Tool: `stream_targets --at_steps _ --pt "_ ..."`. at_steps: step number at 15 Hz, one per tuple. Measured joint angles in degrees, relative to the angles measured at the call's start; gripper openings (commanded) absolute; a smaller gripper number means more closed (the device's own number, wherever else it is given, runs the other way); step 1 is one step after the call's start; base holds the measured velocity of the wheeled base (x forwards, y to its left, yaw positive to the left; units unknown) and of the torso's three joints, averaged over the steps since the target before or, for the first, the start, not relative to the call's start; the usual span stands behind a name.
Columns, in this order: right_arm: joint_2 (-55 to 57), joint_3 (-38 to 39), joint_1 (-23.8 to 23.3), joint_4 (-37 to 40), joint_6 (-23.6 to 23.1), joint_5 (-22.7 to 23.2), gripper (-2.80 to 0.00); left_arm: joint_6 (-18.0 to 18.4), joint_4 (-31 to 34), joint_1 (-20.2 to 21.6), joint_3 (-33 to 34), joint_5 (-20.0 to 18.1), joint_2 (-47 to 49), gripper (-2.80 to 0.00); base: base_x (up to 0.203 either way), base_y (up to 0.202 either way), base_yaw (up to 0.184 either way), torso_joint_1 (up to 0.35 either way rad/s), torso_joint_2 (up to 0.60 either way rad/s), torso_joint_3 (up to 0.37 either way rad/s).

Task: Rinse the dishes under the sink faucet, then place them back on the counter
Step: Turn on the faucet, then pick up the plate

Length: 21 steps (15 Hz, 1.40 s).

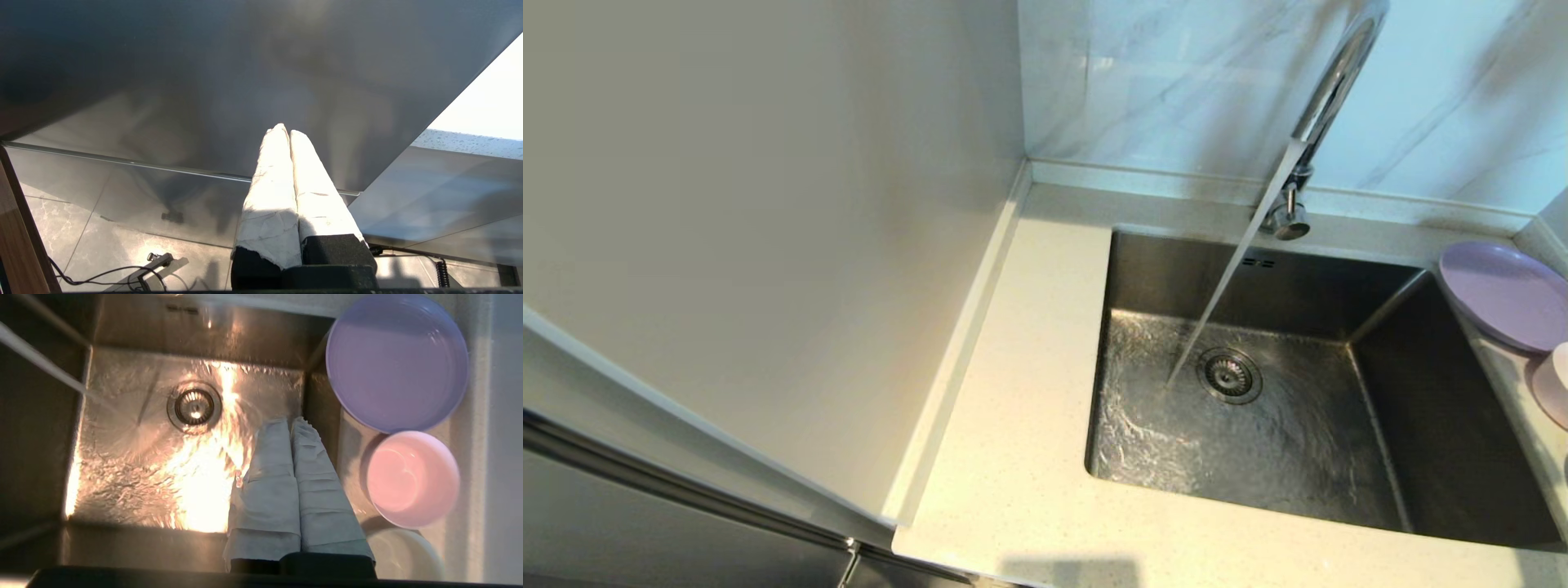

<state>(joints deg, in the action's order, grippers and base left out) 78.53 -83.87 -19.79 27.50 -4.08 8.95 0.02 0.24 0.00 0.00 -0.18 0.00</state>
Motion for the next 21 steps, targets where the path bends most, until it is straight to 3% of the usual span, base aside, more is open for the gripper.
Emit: stream_targets --at_steps 5,11,12,16,21 --pt "0.0 -13.2 -1.7 22.7 -14.4 0.1 -2.80 0.0 0.0 0.0 0.0 0.0 0.0 -2.80 0.000 0.000 0.000 0.000 0.00 0.000" --pt "2.0 -14.0 -2.0 23.6 -15.5 0.2 -2.80 0.0 0.0 0.0 0.0 0.0 0.0 -2.80 0.000 0.000 0.000 0.000 0.00 0.000" --pt "2.4 -13.9 -2.0 23.2 -15.6 0.3 0.00 0.0 0.0 0.0 0.0 0.0 0.0 -2.80 0.000 0.000 0.000 0.000 0.00 0.000" --pt "5.1 -12.5 -1.9 16.6 -15.9 0.7 0.00 0.0 0.0 0.0 0.0 0.0 0.0 -2.80 0.000 0.000 0.000 0.000 0.00 0.000" --pt "9.7 -12.9 -1.8 15.9 -14.4 4.9 0.00 0.0 0.0 0.0 0.0 0.0 0.0 -2.80 0.000 0.000 0.000 0.000 0.00 0.000"
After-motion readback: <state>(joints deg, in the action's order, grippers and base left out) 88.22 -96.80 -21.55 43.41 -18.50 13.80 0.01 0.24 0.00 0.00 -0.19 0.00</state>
